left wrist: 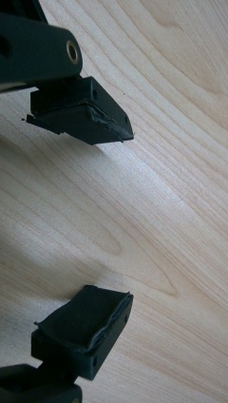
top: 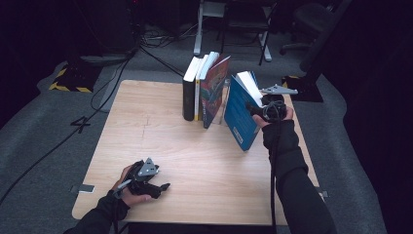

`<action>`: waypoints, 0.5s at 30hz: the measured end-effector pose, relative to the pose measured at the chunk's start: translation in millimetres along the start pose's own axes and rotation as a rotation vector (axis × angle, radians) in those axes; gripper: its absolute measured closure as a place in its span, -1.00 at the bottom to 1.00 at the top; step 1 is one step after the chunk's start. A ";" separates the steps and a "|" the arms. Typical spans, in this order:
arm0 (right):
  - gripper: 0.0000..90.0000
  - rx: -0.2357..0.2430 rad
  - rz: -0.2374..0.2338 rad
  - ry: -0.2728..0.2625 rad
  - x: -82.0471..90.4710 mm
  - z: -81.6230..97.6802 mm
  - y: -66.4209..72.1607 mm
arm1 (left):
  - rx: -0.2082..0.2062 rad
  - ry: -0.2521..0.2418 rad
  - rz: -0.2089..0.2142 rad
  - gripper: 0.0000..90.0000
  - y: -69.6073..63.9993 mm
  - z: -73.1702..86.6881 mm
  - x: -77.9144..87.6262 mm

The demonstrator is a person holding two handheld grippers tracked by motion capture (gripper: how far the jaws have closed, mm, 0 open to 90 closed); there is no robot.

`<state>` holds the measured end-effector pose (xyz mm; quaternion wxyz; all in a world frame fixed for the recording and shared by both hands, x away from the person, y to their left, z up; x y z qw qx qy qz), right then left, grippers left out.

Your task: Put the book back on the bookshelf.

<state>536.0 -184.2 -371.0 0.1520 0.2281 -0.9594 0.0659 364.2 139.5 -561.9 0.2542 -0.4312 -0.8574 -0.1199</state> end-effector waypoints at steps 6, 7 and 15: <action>0.34 0.007 -0.017 -0.018 -1.4 -1.6 -1.9 | 0.000 0.000 0.002 -0.55 -0.2 0.0 -0.1; 0.35 0.006 -0.019 -0.016 -2.0 -2.6 -2.0 | 0.002 0.000 0.002 -0.55 -0.4 0.0 -0.1; 0.36 -0.016 0.006 -0.029 -20.6 -26.7 -5.5 | -0.002 0.001 0.007 -0.55 -0.7 -0.1 -0.1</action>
Point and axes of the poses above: each handheld gripper's, and its own axes: x roughly backward along the jaws, z roughly out of its underside, y roughly to its left, the point moved 8 cm from there along -x, roughly forward along the jaws, and after that the axes turned 13 degrees about -y, right-handed, at the moved point
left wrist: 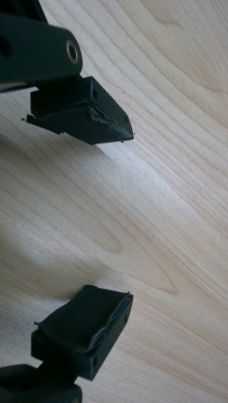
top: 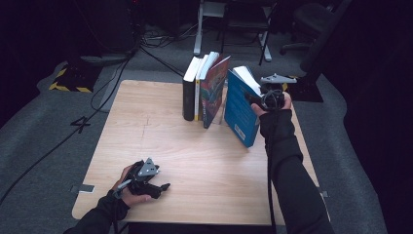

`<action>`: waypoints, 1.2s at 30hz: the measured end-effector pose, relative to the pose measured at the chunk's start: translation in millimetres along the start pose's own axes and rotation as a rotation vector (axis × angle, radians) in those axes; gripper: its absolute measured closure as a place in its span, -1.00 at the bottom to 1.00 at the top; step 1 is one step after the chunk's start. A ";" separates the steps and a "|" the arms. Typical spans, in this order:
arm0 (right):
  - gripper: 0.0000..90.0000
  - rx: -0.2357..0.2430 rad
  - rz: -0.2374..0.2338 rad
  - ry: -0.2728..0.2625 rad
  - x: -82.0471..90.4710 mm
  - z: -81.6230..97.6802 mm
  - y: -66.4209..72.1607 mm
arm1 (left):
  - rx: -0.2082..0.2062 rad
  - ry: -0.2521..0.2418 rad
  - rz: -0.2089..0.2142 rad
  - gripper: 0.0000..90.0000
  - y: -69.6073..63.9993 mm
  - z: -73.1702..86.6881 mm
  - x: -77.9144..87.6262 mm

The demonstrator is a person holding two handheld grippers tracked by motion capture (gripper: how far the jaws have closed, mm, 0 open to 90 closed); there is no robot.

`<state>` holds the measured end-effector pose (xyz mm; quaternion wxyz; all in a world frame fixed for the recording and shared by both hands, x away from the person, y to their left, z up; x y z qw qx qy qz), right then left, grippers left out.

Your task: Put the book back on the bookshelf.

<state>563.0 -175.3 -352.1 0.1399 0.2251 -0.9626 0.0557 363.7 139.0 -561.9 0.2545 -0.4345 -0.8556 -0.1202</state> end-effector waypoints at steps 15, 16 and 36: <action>0.35 -0.077 0.136 -0.050 -42.9 -42.0 -15.9 | -0.013 0.000 0.022 -0.54 -4.3 0.1 0.1; 0.35 -0.077 0.136 -0.050 -42.9 -42.0 -15.9 | -0.013 0.000 0.022 -0.54 -4.3 0.1 0.1; 0.35 -0.089 0.227 -0.167 -85.6 -51.4 -36.0 | -0.024 0.000 0.036 -0.54 -9.3 0.1 0.1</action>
Point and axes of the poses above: each handheld gripper's, and its own axes: x roughly backward along the jaws, z roughly out of its underside, y roughly to its left, the point moved 8 cm from there along -x, roughly forward along the jaws, and after that the axes turned 13 degrees about -y, right-handed, at the moved point
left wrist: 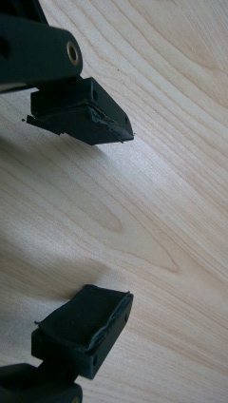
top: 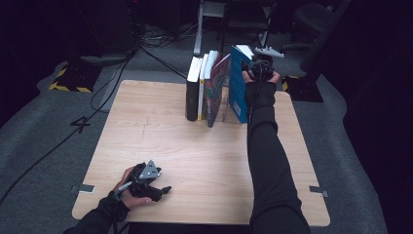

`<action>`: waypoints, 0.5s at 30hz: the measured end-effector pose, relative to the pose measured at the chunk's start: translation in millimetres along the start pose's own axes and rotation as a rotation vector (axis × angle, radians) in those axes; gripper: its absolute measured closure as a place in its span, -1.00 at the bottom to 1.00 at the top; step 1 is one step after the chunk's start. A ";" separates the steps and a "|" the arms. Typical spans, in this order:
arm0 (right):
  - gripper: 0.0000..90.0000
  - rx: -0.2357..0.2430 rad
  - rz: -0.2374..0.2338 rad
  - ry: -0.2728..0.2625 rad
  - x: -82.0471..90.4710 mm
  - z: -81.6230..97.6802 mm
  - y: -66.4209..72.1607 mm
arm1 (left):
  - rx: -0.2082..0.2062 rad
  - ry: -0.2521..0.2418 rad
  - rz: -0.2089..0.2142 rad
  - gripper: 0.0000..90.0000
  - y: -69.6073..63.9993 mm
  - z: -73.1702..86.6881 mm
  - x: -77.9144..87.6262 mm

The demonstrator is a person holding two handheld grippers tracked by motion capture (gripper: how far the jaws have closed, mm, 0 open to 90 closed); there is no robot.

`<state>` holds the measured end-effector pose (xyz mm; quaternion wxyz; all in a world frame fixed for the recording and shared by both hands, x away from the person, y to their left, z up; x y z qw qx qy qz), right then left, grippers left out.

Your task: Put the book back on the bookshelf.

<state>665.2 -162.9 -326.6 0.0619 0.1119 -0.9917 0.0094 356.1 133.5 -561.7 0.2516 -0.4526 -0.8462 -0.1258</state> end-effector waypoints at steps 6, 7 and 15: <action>0.35 -0.007 0.003 -0.065 2.0 10.0 -0.8 | -0.001 -0.002 0.003 -0.53 -1.9 0.3 0.2; 0.35 -0.018 0.010 -0.074 2.8 13.8 -2.1 | -0.005 -0.002 0.005 -0.53 -2.0 0.2 0.2; 0.35 -0.026 -0.016 -0.108 6.8 30.2 -0.4 | -0.006 -0.001 0.011 -0.53 -3.2 0.2 0.2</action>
Point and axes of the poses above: each handheld gripper's, and its own axes: x roughly backward along the jaws, z roughly out of its underside, y roughly to its left, the point moved 8 cm from there along -x, roughly forward along the jaws, and after that the axes turned 13 degrees about -y, right-handed, at the moved point
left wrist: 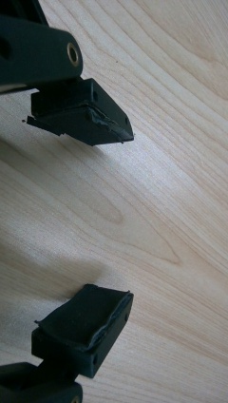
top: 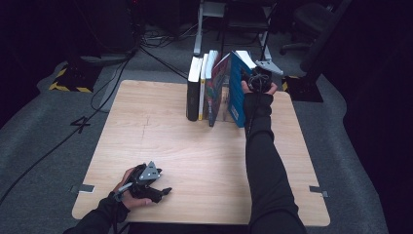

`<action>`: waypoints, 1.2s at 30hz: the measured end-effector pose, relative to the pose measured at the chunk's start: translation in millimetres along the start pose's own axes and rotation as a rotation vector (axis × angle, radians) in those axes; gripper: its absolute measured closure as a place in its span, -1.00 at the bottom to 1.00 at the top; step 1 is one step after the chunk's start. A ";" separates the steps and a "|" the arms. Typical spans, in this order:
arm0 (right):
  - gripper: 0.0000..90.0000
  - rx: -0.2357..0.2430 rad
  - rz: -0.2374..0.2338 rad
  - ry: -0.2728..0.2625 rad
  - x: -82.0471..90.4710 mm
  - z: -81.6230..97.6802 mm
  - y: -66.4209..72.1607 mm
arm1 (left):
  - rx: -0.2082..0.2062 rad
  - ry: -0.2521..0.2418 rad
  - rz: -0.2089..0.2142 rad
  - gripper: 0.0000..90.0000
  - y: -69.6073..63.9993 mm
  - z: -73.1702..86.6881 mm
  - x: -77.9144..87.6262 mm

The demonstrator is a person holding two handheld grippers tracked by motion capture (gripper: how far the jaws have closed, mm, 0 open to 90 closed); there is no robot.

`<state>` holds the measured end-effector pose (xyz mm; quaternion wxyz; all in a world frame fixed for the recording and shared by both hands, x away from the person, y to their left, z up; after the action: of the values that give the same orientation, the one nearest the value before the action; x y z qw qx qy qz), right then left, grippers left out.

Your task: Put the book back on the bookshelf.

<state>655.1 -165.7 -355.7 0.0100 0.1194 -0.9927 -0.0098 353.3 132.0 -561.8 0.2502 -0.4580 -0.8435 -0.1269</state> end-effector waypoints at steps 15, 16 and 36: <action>0.30 -0.021 -0.031 0.005 30.5 17.5 -18.0 | 0.000 0.000 0.000 -0.53 -0.9 0.1 0.1; 0.30 -0.021 -0.031 0.005 30.5 17.5 -18.0 | 0.000 0.000 0.000 -0.53 -0.9 0.1 0.1; -0.13 0.034 -0.170 0.114 75.9 56.4 -17.2 | 0.000 0.000 -0.002 -0.53 -1.0 0.1 0.0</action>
<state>584.3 -199.5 -411.1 0.0637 0.2039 -0.9768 0.0131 352.4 131.5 -561.9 0.2502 -0.4570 -0.8440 -0.1270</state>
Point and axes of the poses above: each handheld gripper's, and its own axes: x roughly backward along the jaws, z roughly out of its underside, y roughly to its left, the point moved 8 cm from there along -x, roughly forward along the jaws, and after that the axes turned 13 degrees about -y, right-handed, at the moved point
